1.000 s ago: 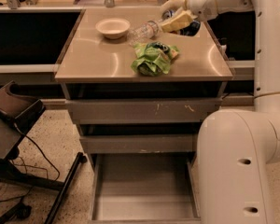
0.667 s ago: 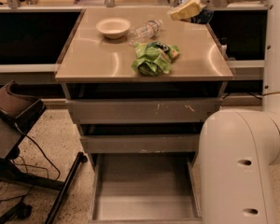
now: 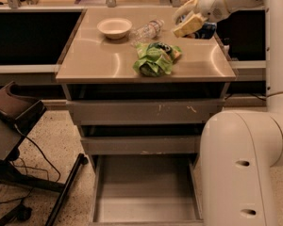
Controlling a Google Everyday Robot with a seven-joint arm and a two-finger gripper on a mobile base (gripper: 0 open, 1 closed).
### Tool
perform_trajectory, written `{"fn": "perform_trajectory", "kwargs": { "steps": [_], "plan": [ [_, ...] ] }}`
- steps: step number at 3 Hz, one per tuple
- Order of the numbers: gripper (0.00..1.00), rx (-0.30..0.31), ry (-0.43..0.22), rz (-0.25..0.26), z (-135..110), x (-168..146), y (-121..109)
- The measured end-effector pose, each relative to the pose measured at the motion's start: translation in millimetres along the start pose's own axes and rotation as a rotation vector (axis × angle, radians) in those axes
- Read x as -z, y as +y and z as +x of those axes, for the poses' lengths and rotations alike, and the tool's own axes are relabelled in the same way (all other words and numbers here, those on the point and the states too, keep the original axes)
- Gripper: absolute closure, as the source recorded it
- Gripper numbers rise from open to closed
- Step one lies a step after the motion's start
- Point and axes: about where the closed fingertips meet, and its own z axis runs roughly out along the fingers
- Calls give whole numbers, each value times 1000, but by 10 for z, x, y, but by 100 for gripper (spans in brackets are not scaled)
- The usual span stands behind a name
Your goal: Pick pepsi can from bottom drawer and place on counter
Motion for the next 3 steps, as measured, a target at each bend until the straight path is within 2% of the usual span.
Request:
{"fn": "perform_trajectory", "kwargs": {
  "steps": [1,2,3],
  "plan": [
    [100,-91,27,-157,419,-265,354],
    [100,-159,23,-201,734,-407,460],
    [81,-158,17,-187,713,-459,415]
  ]
}}
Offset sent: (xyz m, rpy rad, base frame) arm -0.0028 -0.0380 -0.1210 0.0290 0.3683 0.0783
